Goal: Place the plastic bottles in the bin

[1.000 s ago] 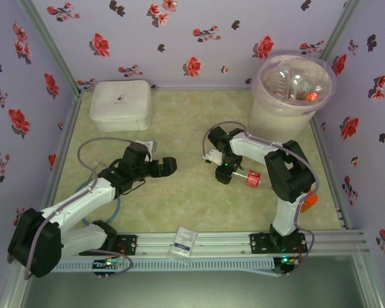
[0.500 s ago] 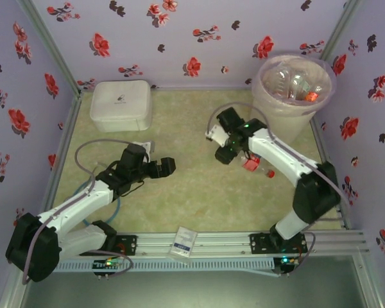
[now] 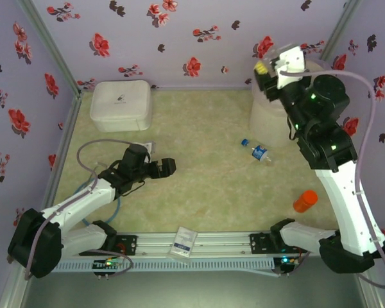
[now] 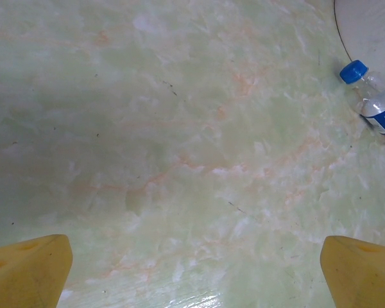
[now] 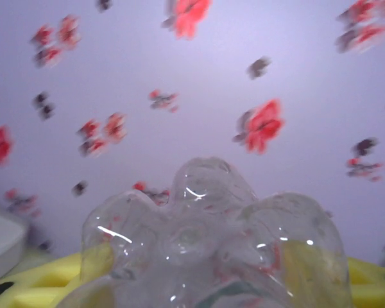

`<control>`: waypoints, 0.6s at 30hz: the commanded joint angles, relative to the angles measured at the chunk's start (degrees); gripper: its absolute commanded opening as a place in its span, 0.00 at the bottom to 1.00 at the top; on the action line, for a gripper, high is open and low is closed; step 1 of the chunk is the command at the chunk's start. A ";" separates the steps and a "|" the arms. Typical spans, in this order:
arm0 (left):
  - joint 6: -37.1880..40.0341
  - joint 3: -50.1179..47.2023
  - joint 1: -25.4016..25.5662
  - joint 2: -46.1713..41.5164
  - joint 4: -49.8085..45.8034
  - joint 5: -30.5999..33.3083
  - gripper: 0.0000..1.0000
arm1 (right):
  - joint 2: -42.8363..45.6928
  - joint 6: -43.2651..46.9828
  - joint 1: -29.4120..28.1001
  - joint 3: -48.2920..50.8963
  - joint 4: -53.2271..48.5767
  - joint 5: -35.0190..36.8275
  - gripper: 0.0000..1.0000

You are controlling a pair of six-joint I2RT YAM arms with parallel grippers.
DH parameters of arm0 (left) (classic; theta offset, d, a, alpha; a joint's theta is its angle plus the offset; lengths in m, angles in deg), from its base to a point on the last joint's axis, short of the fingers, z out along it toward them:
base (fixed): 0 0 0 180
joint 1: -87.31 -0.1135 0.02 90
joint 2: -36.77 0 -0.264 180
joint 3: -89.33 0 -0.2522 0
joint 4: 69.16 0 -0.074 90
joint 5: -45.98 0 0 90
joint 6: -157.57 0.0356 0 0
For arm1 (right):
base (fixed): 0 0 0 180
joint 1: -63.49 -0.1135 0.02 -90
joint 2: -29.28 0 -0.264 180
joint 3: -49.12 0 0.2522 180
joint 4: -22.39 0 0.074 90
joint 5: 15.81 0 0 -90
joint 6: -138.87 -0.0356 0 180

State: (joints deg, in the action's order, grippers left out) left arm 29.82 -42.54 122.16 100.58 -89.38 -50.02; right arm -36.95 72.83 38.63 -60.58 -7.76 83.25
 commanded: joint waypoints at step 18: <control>-1.64 -3.00 -0.44 -9.61 -2.60 2.31 1.00 | -6.61 -4.09 18.73 20.40 25.34 -11.88 0.39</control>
State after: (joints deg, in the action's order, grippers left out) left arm 28.51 -45.21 122.16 91.42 -90.82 -48.97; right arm -45.94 73.62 55.72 -41.48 13.64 74.38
